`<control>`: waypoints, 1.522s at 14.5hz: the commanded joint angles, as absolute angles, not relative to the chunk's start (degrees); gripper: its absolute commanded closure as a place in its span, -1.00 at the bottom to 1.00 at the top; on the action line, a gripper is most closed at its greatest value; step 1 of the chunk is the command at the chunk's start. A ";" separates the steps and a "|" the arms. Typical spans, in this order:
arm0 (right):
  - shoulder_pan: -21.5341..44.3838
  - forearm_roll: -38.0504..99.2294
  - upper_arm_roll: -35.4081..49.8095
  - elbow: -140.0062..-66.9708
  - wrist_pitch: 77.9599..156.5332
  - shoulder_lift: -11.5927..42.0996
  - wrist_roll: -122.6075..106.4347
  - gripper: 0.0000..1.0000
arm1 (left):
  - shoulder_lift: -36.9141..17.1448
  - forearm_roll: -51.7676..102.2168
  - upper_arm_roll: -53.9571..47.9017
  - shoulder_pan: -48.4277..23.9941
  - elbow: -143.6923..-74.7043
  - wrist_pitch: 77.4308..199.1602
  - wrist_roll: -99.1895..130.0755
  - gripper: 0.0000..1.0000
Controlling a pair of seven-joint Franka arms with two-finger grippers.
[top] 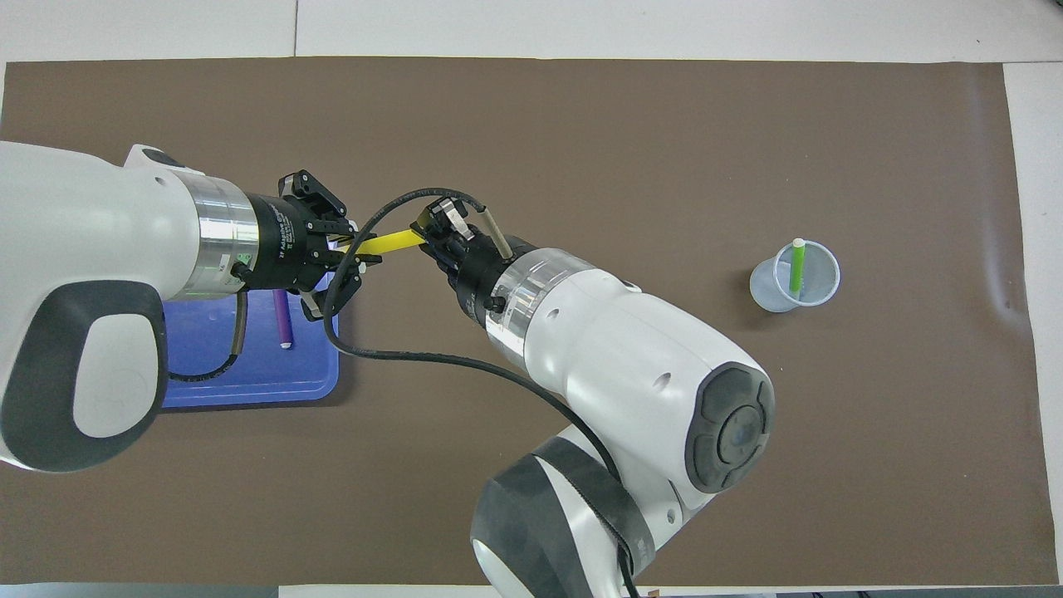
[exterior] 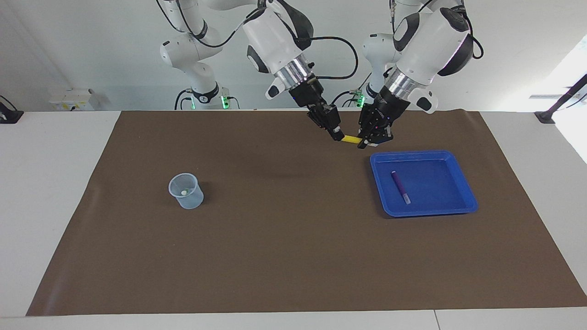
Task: Right arm passes pens to left for tray arrangement
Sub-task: 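Grasp the yellow pen with the left gripper from the right gripper, then open the right gripper and pull it back toward the cup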
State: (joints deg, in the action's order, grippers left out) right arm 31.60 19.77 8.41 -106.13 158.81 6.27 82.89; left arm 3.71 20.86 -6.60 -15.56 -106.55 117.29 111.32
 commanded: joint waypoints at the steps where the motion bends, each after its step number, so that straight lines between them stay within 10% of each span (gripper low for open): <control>1: 31.11 20.83 8.96 -106.70 159.79 5.98 81.39 1.00 | 4.92 21.62 -6.24 -15.64 -108.28 119.00 111.09 1.00; 6: 30.94 21.01 8.96 -106.70 159.70 5.98 81.47 1.00 | 4.83 21.53 -6.24 -15.64 -108.11 119.53 111.09 1.00; 8: 30.85 21.01 8.88 -106.61 159.70 5.98 81.56 -0.99 | 4.83 21.53 -6.24 -15.64 -108.02 119.62 111.01 1.00; 13: 28.75 20.83 8.79 -106.35 156.38 5.19 75.55 -1.00 | 4.83 21.45 -6.15 -15.47 -108.19 120.85 110.13 1.00; 22: 8.81 19.25 8.35 -105.56 122.46 1.41 12.12 -1.00 | 4.75 21.45 -6.15 -6.08 -111.71 114.18 69.85 1.00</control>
